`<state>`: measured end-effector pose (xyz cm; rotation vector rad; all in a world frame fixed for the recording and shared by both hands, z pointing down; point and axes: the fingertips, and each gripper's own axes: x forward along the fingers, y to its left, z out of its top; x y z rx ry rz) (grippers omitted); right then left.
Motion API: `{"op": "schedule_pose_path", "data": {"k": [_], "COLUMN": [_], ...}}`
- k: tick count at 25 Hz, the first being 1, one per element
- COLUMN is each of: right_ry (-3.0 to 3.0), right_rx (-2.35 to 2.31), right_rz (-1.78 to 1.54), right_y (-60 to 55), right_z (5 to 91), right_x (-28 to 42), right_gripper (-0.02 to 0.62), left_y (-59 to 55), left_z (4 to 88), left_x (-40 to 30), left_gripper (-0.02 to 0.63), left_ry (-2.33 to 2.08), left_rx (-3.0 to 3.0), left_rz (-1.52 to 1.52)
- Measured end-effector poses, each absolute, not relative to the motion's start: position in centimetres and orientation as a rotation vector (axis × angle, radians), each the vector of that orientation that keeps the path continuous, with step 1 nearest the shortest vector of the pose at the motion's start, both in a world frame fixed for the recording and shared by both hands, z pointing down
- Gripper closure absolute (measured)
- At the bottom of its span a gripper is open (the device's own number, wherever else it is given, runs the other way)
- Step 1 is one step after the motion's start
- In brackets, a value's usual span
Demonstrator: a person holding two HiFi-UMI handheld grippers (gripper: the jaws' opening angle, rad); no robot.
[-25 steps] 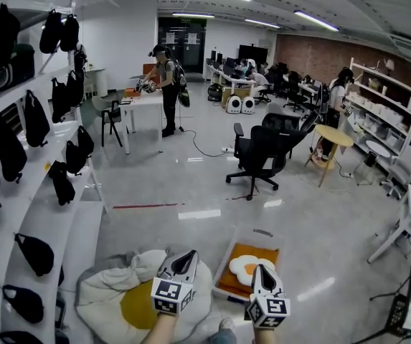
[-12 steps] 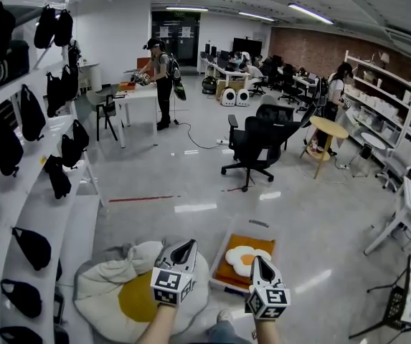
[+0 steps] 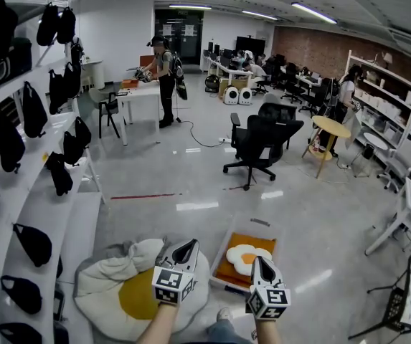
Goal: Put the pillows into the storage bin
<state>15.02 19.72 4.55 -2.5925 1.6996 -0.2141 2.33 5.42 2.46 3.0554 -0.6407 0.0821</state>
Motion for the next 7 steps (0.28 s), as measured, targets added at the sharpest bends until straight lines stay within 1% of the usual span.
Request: {"op": "schedule_pose_path", "data": {"k": [7], "right_ry": [1.676], "right_rx": [-2.56], "right_rz": [-0.2], "right_y": [19.94], "right_z": [3.83], "right_x": [15.24], "right_gripper": [0.594], "left_y": [5.67], "left_z": [2.54], "left_x": [2.75], "left_gripper": [0.584], "left_ry": [-0.63], "left_rx": [3.067], "left_rz": [0.094]}}
